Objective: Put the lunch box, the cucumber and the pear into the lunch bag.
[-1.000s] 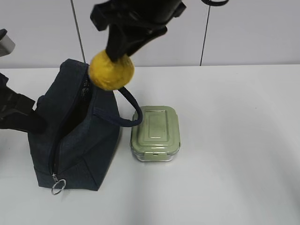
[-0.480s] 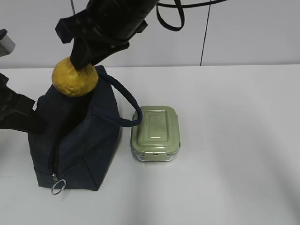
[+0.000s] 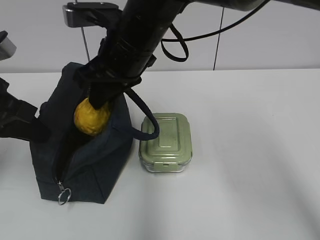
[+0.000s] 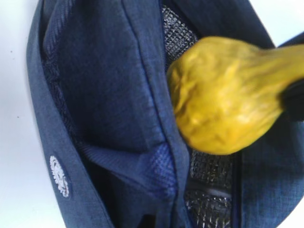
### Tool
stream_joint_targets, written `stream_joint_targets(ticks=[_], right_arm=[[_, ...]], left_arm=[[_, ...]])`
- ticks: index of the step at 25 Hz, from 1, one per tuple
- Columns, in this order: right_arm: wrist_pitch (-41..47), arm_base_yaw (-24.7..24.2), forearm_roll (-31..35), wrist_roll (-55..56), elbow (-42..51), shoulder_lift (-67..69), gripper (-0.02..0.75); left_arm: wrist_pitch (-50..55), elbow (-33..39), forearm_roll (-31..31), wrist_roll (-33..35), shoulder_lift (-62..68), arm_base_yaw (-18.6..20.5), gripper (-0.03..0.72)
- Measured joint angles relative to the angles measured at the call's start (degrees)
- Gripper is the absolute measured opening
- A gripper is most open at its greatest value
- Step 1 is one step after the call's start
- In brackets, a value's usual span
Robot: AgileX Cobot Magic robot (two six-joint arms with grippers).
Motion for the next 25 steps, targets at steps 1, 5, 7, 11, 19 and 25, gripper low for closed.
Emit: stream_joint_targets(ticks=[1,5,7,11,19,25], right_arm=[[0.0,0.0,-0.2,0.0,0.0,0.2,0.230],[0.2,0.0,-0.2,-0.1,0.0,1.2,0.286],[0.2,0.0,-0.2,-0.1,-0.1,1.2,0.375],[0.2,0.0,-0.5,-0.1,-0.1,0.8,0.465],[-0.1,-3.4,-4.5,2.9,-0.1,-6.4,0.475],[3.2,-11.0,-4.0,5.6,1.4,-7.8,0.476]], left_arm=[[0.0,0.0,0.0,0.0,0.0,0.0,0.003],[0.0,0.0,0.0,0.0,0.0,0.0,0.003],[0.0,0.0,0.0,0.0,0.0,0.0,0.003],[0.0,0.0,0.0,0.0,0.0,0.0,0.003],[0.0,0.0,0.0,0.0,0.0,0.0,0.003],[0.0,0.0,0.0,0.0,0.0,0.0,0.003]])
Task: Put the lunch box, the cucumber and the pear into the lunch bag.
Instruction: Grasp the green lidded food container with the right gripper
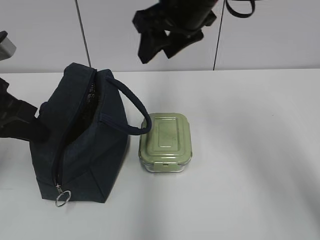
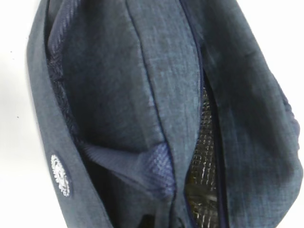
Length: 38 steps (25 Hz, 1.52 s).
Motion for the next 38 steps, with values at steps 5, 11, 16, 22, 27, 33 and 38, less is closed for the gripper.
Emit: stream_joint_targets(ticks=[5,11,16,22,27,33,38], right_arm=[[-0.4,-5.6,3.6,0.6,9.4,0.0,0.475],[-5.0,-12.7,21.7,-7.9,24.3,0.0,0.476],[-6.6,-17.5,32.7,-18.0,32.0,0.0,0.476],[-6.4,-20.6,44.3,-29.0,34.8,1.9,0.476],[-6.0,-21.3,47.7,-32.6,34.9,6.2,0.476],[-6.1,-21.3,49.9,-35.2,34.9,10.6,0.483],[-6.8,-21.3,50.5,-37.7,34.9,12.0,0.556]], left_arm=[[0.0,0.0,0.0,0.0,0.0,0.0,0.003],[0.0,0.0,0.0,0.0,0.0,0.0,0.003],[0.0,0.0,0.0,0.0,0.0,0.0,0.003],[0.0,0.0,0.0,0.0,0.0,0.0,0.003],[0.0,0.0,0.1,0.0,0.0,0.0,0.003],[0.0,0.0,0.1,0.0,0.0,0.0,0.003],[0.2,0.0,0.1,0.0,0.0,0.0,0.003]])
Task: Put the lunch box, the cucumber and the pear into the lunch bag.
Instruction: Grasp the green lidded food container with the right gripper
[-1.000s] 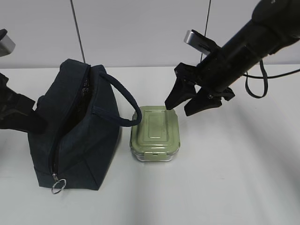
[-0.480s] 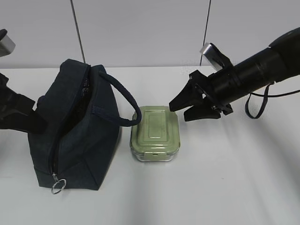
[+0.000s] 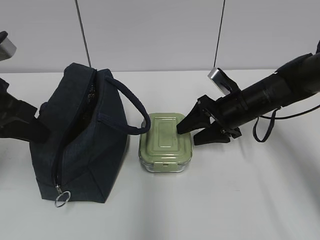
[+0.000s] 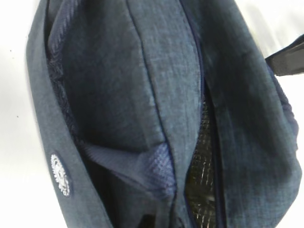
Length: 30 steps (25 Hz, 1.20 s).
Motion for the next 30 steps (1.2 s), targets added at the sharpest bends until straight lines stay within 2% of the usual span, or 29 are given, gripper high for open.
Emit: stream_joint_targets(ticks=[6,12,30], right_arm=[[-0.6,0.0,0.5,-0.7,0.0,1.1,0.571],[-0.7,0.0,4.3,-2.3,0.0,2.8,0.571],[-1.0,0.0,6.5,-3.9,0.0,3.0,0.571]], left_arm=[[0.0,0.0,0.1,0.0,0.0,0.0,0.003],[0.1,0.0,0.1,0.0,0.0,0.0,0.003],[0.1,0.0,0.1,0.0,0.0,0.0,0.003]])
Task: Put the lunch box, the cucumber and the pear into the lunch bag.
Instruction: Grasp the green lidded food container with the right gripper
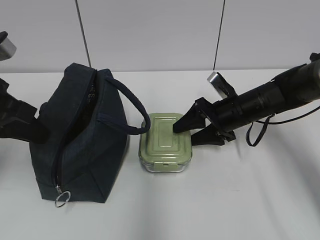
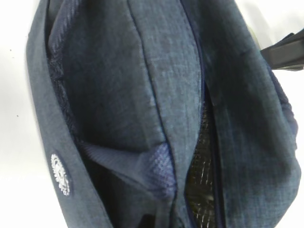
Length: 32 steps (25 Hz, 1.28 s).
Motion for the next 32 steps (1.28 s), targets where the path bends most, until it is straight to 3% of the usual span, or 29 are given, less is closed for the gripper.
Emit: stream_joint_targets(ticks=[22,32], right_arm=[[0.0,0.0,0.4,-0.4,0.0,1.8,0.564],[1.2,0.0,1.2,-0.4,0.0,1.8,0.398]], left_arm=[[-0.1,0.0,0.0,0.0,0.0,0.0,0.002],[-0.2,0.0,0.0,0.0,0.0,0.0,0.002]])
